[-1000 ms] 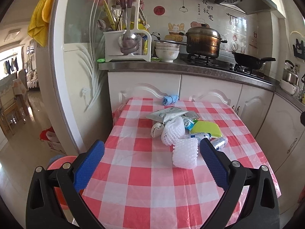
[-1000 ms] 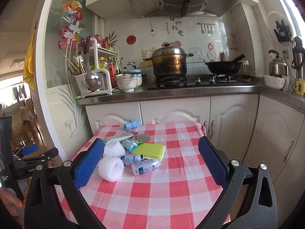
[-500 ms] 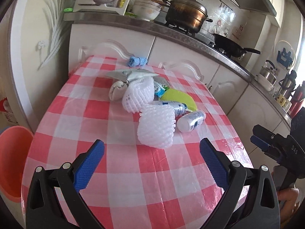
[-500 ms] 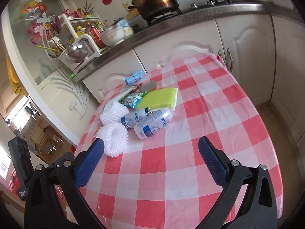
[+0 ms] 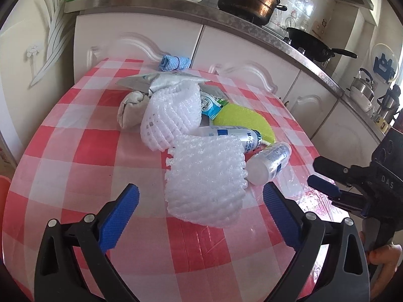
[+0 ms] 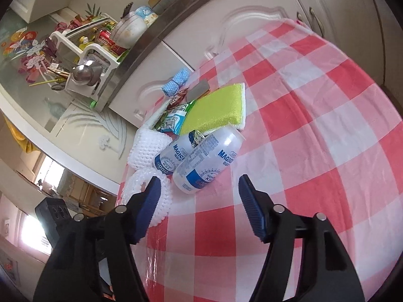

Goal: Collect trash
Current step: 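Grasp the white foam net with the left tool while the right tool grasps a white bottle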

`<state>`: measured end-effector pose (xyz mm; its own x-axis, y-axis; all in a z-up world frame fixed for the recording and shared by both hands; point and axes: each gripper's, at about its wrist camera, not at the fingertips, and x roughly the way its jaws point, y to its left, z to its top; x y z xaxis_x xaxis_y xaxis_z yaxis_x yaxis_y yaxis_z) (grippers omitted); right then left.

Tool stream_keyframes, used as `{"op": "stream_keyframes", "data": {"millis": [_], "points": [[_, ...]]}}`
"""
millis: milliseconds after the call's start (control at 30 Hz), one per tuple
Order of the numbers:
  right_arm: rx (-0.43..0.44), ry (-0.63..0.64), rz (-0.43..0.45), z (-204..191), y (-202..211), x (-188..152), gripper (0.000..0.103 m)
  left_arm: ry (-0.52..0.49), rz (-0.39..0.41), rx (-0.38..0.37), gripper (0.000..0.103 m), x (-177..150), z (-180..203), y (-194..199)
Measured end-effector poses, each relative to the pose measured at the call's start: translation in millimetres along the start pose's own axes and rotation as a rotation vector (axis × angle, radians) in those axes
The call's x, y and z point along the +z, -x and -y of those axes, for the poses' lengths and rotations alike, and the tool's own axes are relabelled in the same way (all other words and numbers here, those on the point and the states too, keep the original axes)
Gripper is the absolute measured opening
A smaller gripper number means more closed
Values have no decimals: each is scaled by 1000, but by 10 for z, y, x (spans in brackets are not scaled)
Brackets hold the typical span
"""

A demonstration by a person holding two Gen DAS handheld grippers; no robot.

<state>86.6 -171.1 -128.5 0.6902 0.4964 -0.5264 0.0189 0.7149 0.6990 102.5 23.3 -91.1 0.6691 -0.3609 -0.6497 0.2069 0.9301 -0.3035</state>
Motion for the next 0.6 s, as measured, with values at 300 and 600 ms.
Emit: {"op": "stream_keyframes", "data": {"millis": [300, 600], "points": [[-41, -76, -29, 65, -370, 158, 65, 32, -36, -34, 72, 56, -56, -205], [-124, -26, -17, -14, -560, 230, 65, 50, -32, -46, 58, 52, -68, -180]]}}
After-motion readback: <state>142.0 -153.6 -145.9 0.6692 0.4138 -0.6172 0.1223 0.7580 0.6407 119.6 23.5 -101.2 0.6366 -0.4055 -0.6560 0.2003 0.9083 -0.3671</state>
